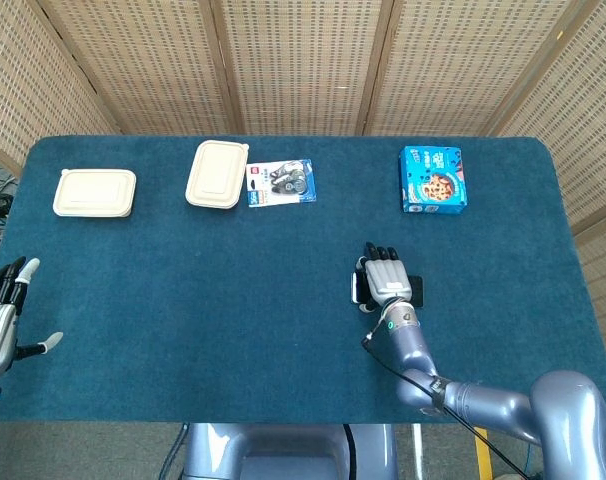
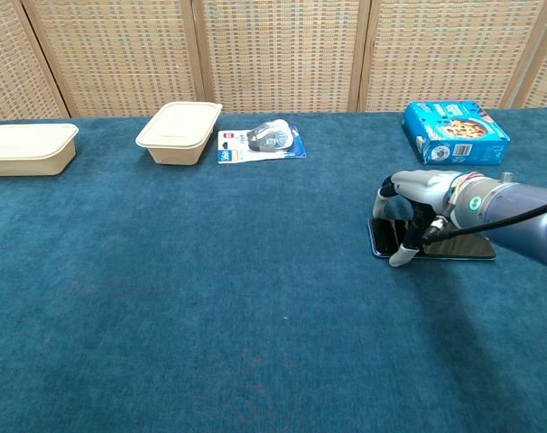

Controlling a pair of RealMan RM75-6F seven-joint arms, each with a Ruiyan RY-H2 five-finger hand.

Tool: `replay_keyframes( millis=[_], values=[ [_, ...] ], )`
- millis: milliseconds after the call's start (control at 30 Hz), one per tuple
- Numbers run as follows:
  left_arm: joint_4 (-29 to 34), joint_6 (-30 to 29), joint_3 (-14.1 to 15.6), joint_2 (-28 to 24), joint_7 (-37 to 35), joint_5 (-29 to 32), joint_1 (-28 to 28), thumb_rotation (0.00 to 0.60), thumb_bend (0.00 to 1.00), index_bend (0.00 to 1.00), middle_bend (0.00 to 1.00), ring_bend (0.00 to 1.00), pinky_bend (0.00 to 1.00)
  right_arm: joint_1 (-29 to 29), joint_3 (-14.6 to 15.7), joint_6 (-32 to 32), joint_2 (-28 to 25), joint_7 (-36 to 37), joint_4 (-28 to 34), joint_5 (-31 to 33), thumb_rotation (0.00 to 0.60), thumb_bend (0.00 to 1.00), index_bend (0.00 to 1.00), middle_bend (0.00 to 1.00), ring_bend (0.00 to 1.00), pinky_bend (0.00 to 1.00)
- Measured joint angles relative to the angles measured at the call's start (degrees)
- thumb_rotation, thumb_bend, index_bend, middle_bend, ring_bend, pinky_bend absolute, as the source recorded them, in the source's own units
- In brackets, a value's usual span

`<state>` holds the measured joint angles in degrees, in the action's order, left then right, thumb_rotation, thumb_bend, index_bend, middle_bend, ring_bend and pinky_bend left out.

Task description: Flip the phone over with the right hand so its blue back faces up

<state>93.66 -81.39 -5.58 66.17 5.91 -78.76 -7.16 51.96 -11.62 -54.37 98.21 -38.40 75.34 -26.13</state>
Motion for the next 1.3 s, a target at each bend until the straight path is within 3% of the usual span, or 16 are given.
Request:
replay_keyframes(
  millis=[167,333,900,1300],
  values=[
    [0.02,-0.05,0.06,-0.03,-0.09,-0.04,-0.04,0.600,0.00,0.00,0.00,0.00,0.00,-0.33,0.46,1.04,0.41,0.23,-1.24,-0.10,0.600,0.23,0.56,0.00,0.00,0.00],
    [0.04,-0.01,0.06,-0.10,-0.25,0.07,-0.09,0.600,0.00,0.00,0.00,0.00,0.00,-0.72,0.45,0.84,0.05,1.28,-0.57,-2.42,0.600,0.32,0.63,0.00,0.00,0.00],
    [0.63,-0.57,0.30,-0.63,-1.04,-0.42,0.07,0.600,0.00,0.00,0.00,0.00,0.00,-3.14,-0.62,-1.37,-5.23,8.38,10.66,-14.55,0.600,0.31,0.64,0.00,0.00,0.00],
    [0.92,-1.00,0.60,-0.87,-1.23,-0.99,0.24,0.600,0.00,0.00,0.00,0.00,0.00,-6.32,-3.26,-2.54,-7.98,21.56,19.20,-23.85,0.600,0.31,0.64,0.00,0.00,0.00]
  ],
)
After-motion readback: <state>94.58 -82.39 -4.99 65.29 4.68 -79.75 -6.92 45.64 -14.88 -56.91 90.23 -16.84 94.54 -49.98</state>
